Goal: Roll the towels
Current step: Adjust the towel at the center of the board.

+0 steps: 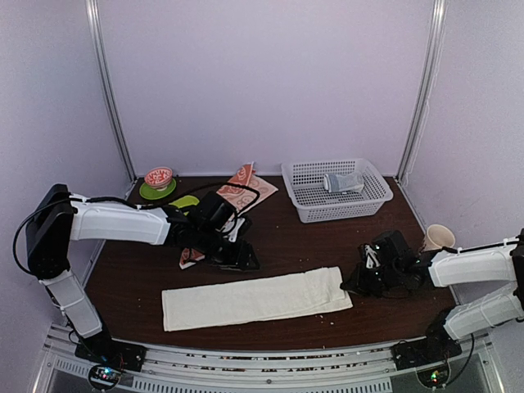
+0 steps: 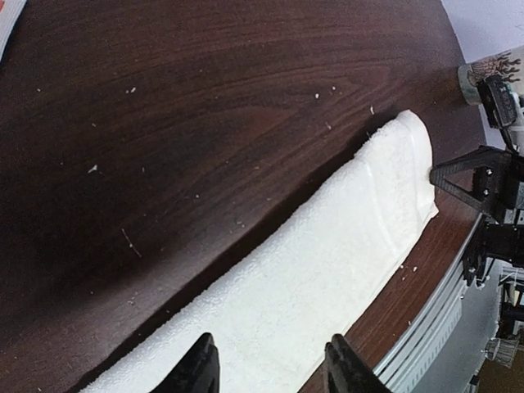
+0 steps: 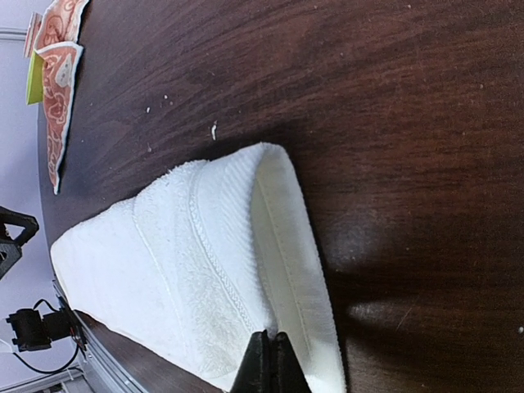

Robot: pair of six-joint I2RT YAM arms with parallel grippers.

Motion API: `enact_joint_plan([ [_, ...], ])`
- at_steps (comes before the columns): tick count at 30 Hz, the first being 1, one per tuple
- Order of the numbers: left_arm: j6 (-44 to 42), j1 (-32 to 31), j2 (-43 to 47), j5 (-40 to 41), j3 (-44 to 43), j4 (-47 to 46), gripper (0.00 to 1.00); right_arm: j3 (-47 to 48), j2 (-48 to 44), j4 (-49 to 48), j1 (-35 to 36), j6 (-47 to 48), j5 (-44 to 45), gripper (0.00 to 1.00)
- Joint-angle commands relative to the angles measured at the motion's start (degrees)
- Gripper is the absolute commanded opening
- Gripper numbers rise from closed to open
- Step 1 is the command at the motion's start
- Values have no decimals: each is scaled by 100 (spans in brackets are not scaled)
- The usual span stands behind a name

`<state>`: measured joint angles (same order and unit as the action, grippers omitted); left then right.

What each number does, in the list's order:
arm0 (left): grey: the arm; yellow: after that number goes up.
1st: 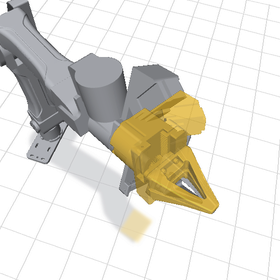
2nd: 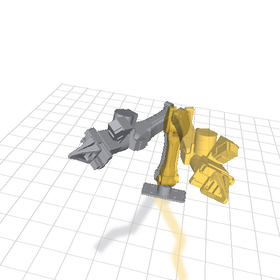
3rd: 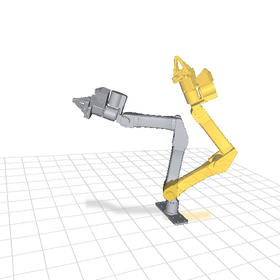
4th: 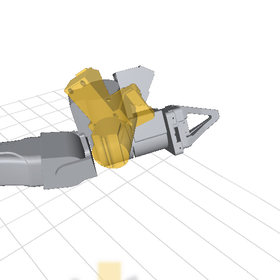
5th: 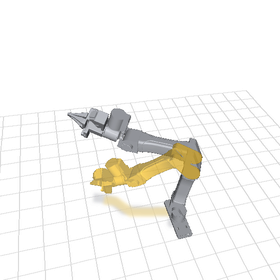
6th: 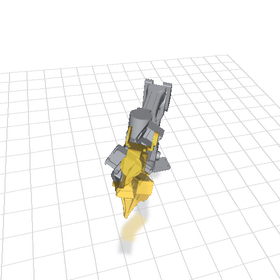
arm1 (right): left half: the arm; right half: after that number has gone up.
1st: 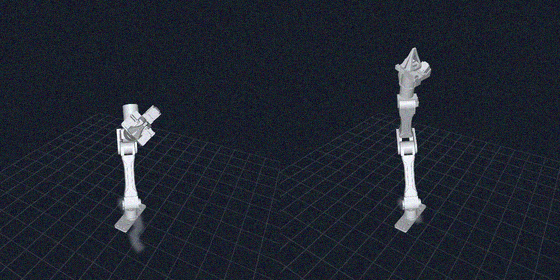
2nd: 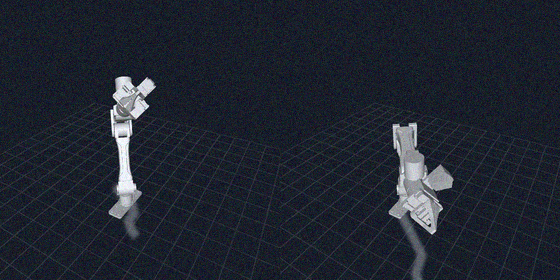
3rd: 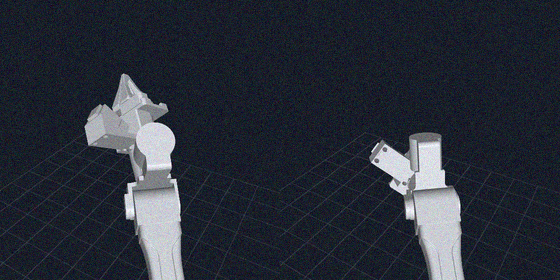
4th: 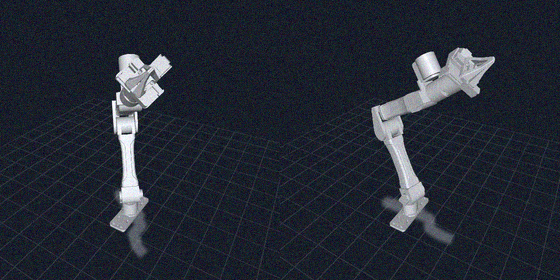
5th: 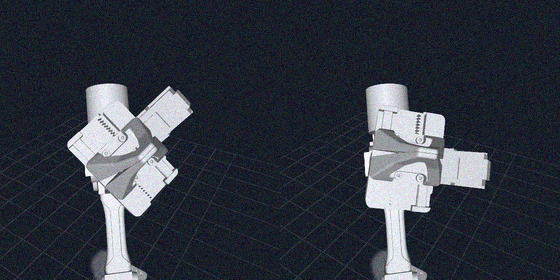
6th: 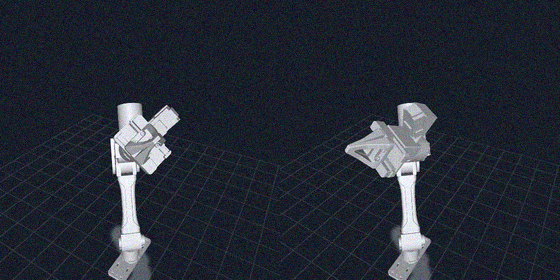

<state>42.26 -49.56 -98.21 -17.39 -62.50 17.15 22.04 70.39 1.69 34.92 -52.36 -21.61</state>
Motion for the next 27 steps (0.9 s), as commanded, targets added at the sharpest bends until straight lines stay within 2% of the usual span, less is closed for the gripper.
enact_joint_plan([
  [1,41,17,47,-63,60,-194,44,-7,-209,96,33,9,-14,0],
  [14,54,16,-20,-49,78,-210,43,58,-1034,1519,32,360,104,0],
  [27,29,17,-291,-159,48,-236,43,-215,-445,1215,33,305,-480,0],
])
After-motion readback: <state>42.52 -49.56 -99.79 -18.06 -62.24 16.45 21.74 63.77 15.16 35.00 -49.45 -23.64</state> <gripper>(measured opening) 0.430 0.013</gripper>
